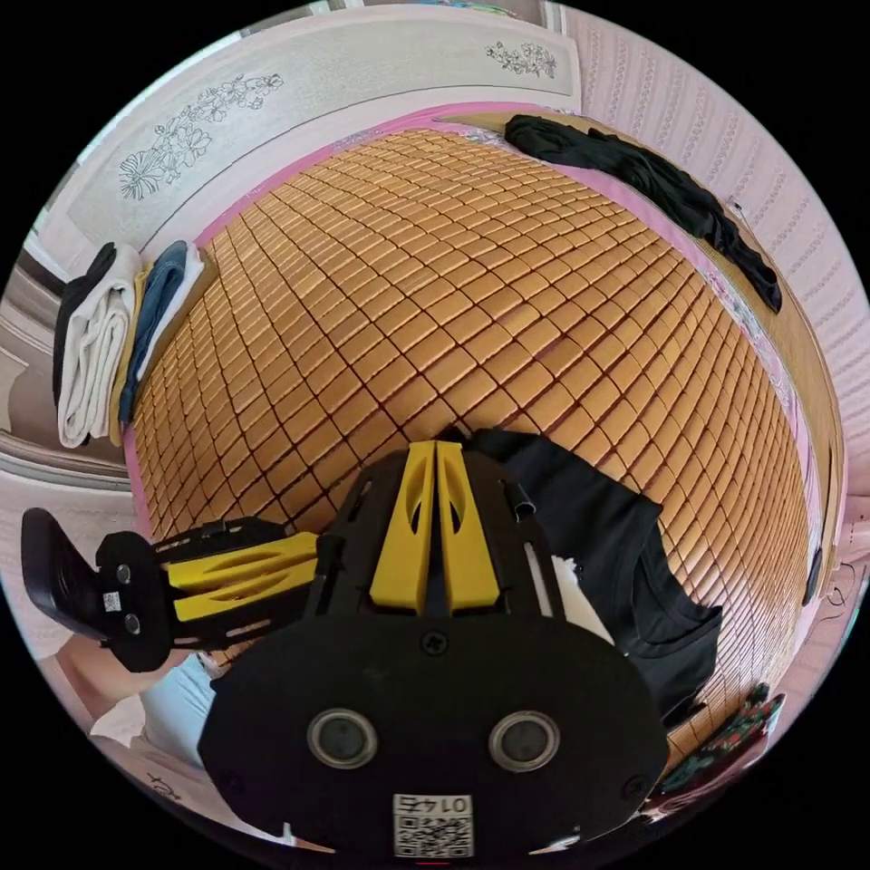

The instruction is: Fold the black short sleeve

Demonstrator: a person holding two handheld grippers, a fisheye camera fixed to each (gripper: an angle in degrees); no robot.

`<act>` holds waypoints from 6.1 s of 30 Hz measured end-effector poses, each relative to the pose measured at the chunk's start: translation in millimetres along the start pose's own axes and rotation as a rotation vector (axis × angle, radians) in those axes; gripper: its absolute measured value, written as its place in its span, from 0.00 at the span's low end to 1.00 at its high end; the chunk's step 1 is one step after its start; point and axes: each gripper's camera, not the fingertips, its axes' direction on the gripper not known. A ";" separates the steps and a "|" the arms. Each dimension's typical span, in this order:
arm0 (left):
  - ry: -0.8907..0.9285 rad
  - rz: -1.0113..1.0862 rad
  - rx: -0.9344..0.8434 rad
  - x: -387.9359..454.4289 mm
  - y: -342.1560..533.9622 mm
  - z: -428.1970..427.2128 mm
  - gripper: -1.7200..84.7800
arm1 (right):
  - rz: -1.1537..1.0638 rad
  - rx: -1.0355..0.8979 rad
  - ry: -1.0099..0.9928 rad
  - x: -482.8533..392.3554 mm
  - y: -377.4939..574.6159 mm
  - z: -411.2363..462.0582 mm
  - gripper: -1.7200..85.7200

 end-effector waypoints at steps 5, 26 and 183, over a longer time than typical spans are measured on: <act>-0.006 0.000 0.070 -2.1 14.4 -35.3 0.01 | -0.158 0.176 -0.129 -27.7 -15.3 -25.0 0.01; -0.005 -0.132 0.051 -35.3 20.3 -47.5 0.07 | -0.150 0.082 -0.144 -53.0 -59.5 -4.5 0.05; -0.018 0.066 -0.035 69.8 -139.3 100.8 0.15 | 0.439 0.214 -0.107 309.4 411.7 -106.5 0.08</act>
